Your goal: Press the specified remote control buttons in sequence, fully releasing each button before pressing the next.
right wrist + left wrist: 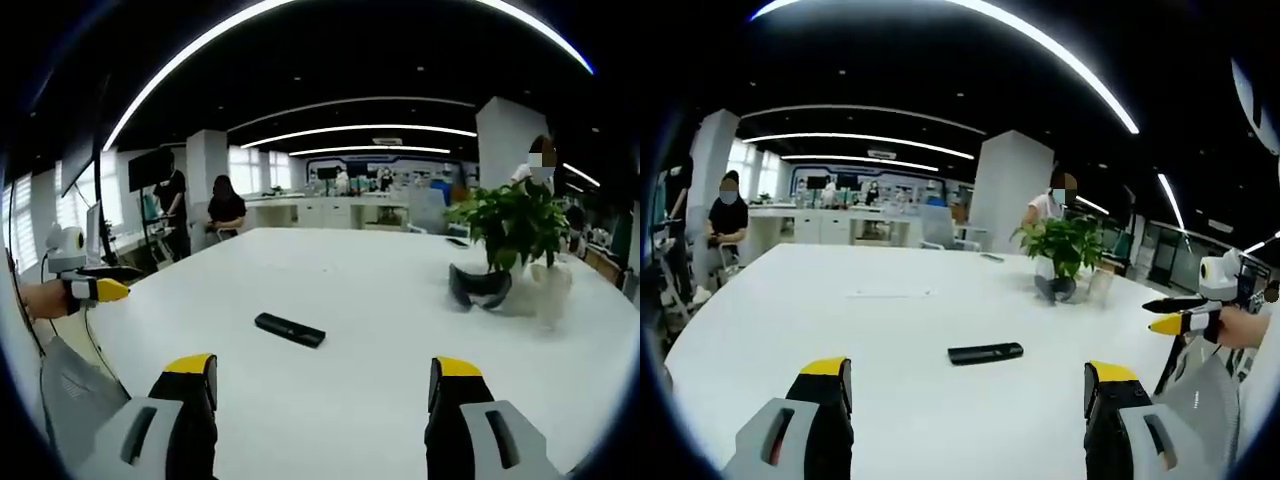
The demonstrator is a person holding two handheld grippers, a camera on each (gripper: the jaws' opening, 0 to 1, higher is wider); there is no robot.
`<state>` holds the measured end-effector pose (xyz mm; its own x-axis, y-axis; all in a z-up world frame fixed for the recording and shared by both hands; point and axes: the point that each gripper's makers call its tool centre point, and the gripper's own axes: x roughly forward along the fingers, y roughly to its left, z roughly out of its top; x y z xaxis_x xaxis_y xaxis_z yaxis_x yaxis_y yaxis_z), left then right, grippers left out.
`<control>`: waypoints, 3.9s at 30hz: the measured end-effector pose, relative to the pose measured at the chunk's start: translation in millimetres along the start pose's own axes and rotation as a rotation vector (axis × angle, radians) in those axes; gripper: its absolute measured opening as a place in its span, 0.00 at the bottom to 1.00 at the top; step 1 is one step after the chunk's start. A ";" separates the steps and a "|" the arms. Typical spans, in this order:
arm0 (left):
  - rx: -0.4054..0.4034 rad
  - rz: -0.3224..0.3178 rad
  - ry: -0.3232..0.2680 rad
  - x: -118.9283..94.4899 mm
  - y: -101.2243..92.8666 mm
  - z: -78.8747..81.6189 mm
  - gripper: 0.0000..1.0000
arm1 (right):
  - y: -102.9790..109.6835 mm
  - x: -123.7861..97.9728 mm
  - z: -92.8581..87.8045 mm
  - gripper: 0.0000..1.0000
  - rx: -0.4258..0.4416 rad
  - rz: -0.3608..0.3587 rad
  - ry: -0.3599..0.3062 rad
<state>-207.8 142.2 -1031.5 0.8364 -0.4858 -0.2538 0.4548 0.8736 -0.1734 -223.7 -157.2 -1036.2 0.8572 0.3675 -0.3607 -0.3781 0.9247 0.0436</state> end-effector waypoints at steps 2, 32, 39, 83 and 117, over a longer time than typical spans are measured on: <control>0.011 -0.011 0.010 2.3 -1.7 -0.6 0.99 | -1.1 2.6 1.3 0.86 -0.010 0.006 0.002; 0.107 -0.076 0.138 17.6 -11.1 -14.5 0.99 | -0.7 13.8 -9.0 0.82 -0.012 0.038 0.037; 0.106 -0.096 0.138 29.8 -9.6 -12.0 0.99 | -5.7 14.6 -7.8 0.81 -0.005 0.025 0.033; 0.816 -0.634 0.926 233.3 -6.7 -105.1 0.67 | 7.6 5.2 -38.9 0.28 0.113 0.114 0.124; 0.873 -0.710 0.937 204.5 -25.8 -122.7 0.22 | 26.3 29.2 -54.9 0.04 0.064 0.216 0.209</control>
<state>-86.0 16.7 -1195.7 0.0168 -0.3557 -0.9344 0.9997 0.0222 0.0095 -227.8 -127.6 -1096.8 0.6661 0.5342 -0.5204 -0.5157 0.8340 0.1961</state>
